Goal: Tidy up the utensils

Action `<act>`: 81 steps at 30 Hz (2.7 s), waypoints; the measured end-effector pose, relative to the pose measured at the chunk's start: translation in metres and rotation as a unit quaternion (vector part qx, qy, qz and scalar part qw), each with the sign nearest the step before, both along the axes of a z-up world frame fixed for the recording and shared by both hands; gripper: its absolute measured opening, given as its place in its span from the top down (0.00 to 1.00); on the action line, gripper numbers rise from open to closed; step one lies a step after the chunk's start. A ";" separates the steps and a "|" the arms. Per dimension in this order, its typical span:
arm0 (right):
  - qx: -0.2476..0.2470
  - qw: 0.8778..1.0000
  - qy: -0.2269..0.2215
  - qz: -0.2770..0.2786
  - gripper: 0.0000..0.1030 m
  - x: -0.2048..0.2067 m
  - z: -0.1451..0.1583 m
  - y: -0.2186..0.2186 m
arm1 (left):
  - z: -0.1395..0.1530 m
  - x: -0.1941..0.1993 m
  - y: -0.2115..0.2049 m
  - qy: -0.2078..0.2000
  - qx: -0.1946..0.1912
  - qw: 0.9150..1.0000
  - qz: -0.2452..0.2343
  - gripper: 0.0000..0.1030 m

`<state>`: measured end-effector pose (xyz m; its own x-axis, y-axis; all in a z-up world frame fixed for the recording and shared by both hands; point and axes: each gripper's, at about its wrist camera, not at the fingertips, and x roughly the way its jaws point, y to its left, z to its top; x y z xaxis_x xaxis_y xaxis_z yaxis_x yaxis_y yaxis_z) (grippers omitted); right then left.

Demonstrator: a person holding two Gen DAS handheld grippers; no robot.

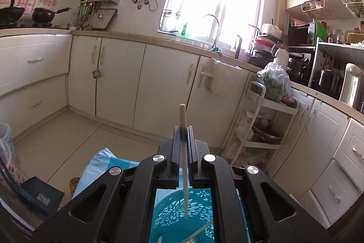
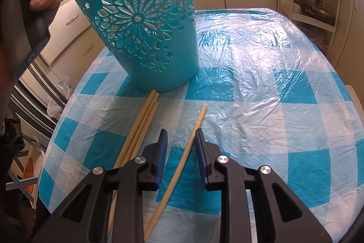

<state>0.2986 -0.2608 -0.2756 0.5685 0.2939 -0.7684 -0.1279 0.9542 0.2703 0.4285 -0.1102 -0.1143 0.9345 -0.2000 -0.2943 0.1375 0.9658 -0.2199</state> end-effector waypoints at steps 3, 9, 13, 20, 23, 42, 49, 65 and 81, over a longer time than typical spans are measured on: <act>0.000 1.000 0.000 0.000 0.75 0.000 0.000 0.000 | -0.005 -0.004 0.002 0.010 0.013 1.000 -0.004 0.95; 0.000 1.000 0.000 0.000 0.75 0.000 0.000 0.000 | -0.008 -0.021 0.016 0.023 0.023 0.999 0.004 0.59; -0.007 1.000 -0.002 0.001 0.75 -0.001 0.000 0.001 | -0.006 -0.048 0.036 0.017 0.030 0.999 0.019 0.41; -0.115 0.993 -0.021 0.030 0.82 -0.010 0.003 0.025 | -0.021 -0.105 0.079 0.032 0.047 0.997 0.051 0.17; -0.106 0.993 -0.007 0.044 0.90 -0.011 0.003 0.021 | -0.040 -0.123 0.089 0.060 0.069 0.994 0.051 0.16; -0.118 0.993 0.015 0.023 0.90 -0.019 0.005 0.018 | -0.074 -0.157 0.088 0.128 0.097 0.987 0.014 0.13; -0.077 0.997 0.016 0.000 0.95 -0.023 0.006 0.009 | -0.073 -0.164 0.087 0.130 0.104 0.986 0.011 0.13; 0.027 0.999 -0.022 -0.013 0.95 -0.039 0.039 -0.011 | -0.077 -0.164 0.083 0.145 0.107 0.984 0.013 0.11; 0.124 0.979 -0.162 -0.022 0.95 -0.034 0.136 -0.019 | -0.082 -0.163 0.078 0.154 0.117 0.981 0.012 0.09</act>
